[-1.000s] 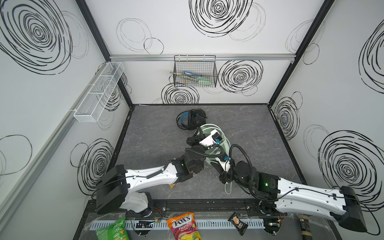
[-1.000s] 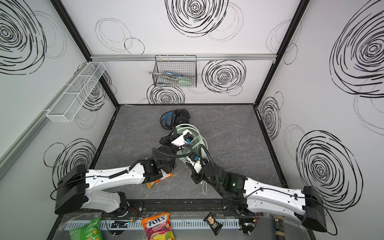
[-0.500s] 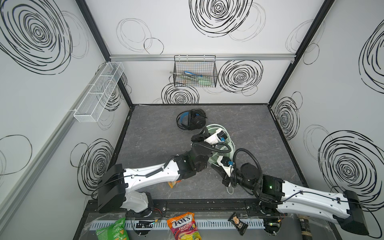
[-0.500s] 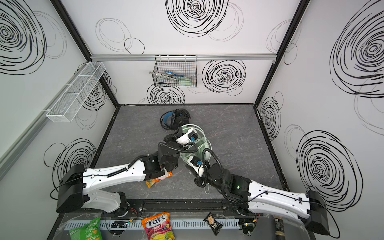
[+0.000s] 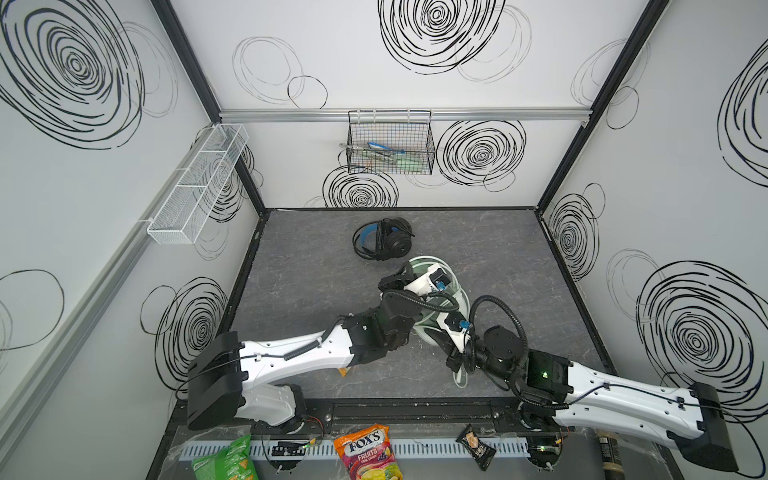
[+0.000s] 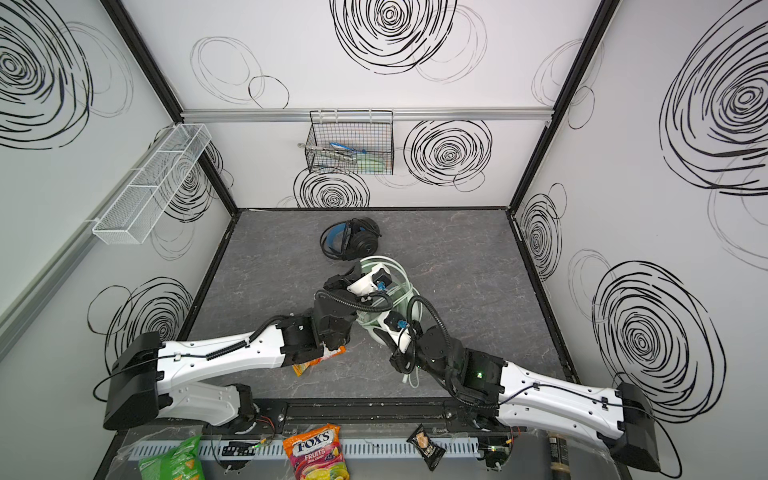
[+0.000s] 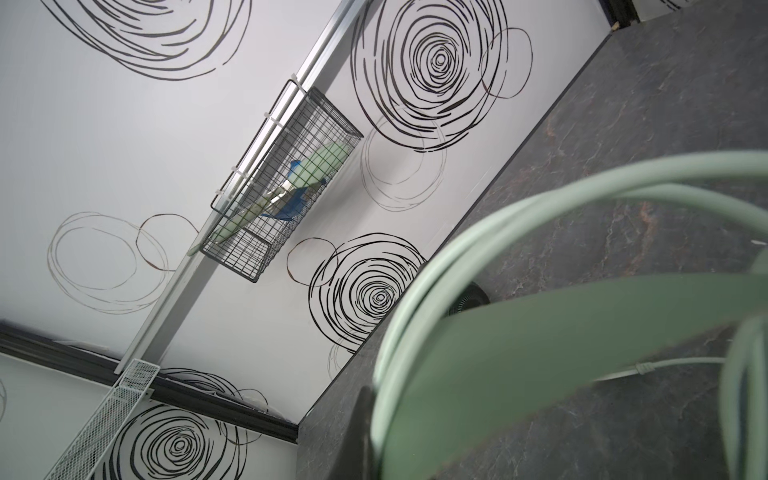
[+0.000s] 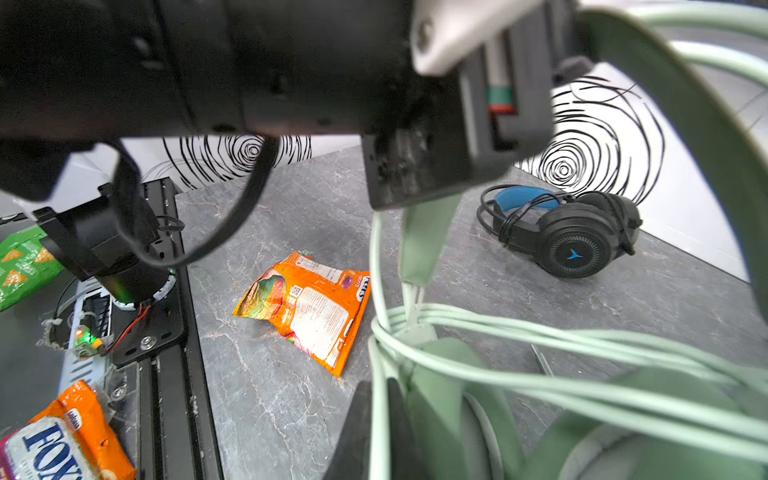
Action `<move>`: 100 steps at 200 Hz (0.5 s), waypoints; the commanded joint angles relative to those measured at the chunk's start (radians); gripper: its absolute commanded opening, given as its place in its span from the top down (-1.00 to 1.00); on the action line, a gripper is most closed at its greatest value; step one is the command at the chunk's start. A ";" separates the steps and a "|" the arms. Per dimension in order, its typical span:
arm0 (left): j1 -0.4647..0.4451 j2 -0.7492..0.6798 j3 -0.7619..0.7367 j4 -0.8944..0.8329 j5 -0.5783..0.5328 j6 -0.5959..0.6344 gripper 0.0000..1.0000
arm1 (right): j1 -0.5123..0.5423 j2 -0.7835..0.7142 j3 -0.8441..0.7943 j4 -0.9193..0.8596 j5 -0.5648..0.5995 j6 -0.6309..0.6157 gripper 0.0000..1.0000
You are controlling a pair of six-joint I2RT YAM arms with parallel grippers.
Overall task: Wrap the headphones
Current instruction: 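Wrap the white cable around the headset with the right gripper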
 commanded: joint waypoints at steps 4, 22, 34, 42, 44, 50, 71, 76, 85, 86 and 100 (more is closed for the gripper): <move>0.013 -0.039 -0.020 -0.009 -0.043 0.035 1.00 | -0.009 -0.059 0.033 0.016 0.058 -0.007 0.91; 0.011 -0.055 -0.029 -0.011 -0.055 0.065 1.00 | -0.010 -0.065 0.039 -0.011 0.063 -0.013 0.91; 0.012 -0.070 -0.040 -0.007 -0.065 0.088 1.00 | -0.009 -0.063 0.045 -0.031 0.063 -0.017 0.91; 0.014 -0.084 -0.045 -0.007 -0.068 0.097 1.00 | -0.009 -0.063 0.047 -0.039 0.067 -0.014 0.91; 0.014 -0.087 -0.046 -0.008 -0.068 0.098 1.00 | -0.009 -0.063 0.047 -0.040 0.068 -0.013 0.91; 0.014 -0.097 -0.048 -0.015 -0.065 0.101 1.00 | -0.010 -0.062 0.048 -0.041 0.063 -0.014 0.92; 0.016 -0.127 -0.061 -0.030 -0.071 0.121 1.00 | -0.008 -0.053 0.059 -0.053 0.062 -0.020 0.92; 0.017 -0.133 -0.064 -0.031 -0.075 0.128 1.00 | -0.008 -0.050 0.063 -0.057 0.066 -0.021 0.93; 0.019 -0.143 -0.068 -0.031 -0.080 0.138 1.00 | -0.006 -0.045 0.071 -0.065 0.070 -0.024 0.94; 0.019 -0.143 -0.068 -0.032 -0.080 0.138 1.00 | -0.006 -0.045 0.071 -0.066 0.070 -0.025 0.94; 0.020 -0.158 -0.073 -0.034 -0.083 0.149 1.00 | -0.004 -0.041 0.079 -0.070 0.077 -0.030 0.94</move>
